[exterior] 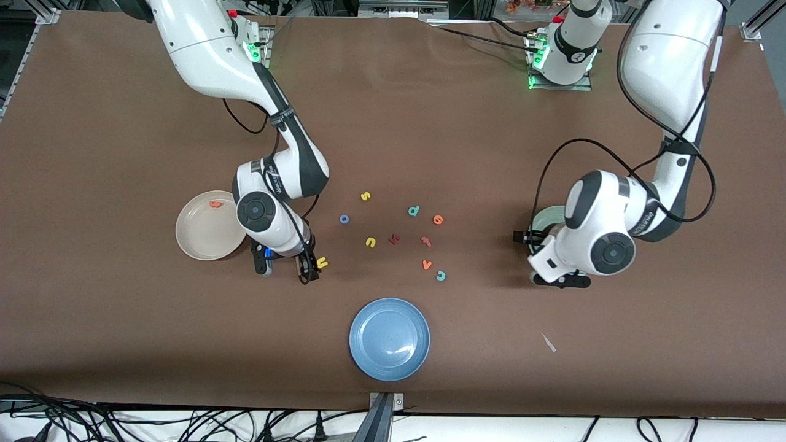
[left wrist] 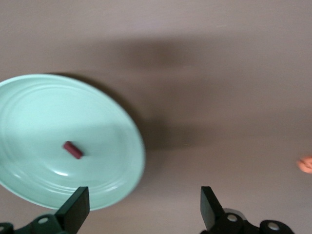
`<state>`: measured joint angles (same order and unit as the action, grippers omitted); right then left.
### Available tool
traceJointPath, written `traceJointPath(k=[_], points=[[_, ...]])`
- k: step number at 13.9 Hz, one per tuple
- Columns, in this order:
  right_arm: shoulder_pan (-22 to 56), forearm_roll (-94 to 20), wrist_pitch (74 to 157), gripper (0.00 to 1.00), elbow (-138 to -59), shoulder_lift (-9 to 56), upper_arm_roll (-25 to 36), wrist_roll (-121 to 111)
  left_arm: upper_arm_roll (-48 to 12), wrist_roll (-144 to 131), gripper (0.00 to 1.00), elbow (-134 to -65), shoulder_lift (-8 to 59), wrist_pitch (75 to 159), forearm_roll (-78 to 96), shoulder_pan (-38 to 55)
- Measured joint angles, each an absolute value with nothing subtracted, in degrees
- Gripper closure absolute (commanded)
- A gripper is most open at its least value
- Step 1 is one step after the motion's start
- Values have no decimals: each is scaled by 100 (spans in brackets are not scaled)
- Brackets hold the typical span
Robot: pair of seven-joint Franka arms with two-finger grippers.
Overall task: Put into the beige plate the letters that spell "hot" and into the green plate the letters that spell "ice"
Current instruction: 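Grasp yellow h with the right gripper while the left gripper grasps orange e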
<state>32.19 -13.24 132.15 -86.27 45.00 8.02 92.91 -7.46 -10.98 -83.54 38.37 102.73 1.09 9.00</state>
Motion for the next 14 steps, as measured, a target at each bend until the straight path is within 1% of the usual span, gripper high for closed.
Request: traceJointPath(k=[4,5,7,9,11,12,13,14], points=[[3220,-1363,13213,1,-8413,4786,800,9294,-773,-1151,0,-8282,3827,10373,109,1614],[3220,-1364,13212,4,-8363,4831,800,9294,-815,-1151,0,-8299,3836,10487,109,1739],[3220,-1365,13208,6,-8282,4910,800,9295,-912,-1151,0,-8460,3872,11004,109,1956],[3220,-1365,13206,8,-8204,4973,800,9296,-921,-1133,2,-8770,3917,11661,109,2141],[3220,-1365,13200,17,-8153,5015,800,9295,-933,-1070,11,-9101,3966,12328,109,2255],[3220,-1365,13199,21,-8153,5020,800,9296,-936,-1055,12,-9217,3983,12531,109,2316],[3220,-1365,13199,26,-8153,5024,800,9296,-942,-1035,15,-9283,3991,12628,101,2389],[3220,-1365,13198,35,-8152,5025,800,9296,-943,-1022,18,-9312,3995,12653,29,2471]])
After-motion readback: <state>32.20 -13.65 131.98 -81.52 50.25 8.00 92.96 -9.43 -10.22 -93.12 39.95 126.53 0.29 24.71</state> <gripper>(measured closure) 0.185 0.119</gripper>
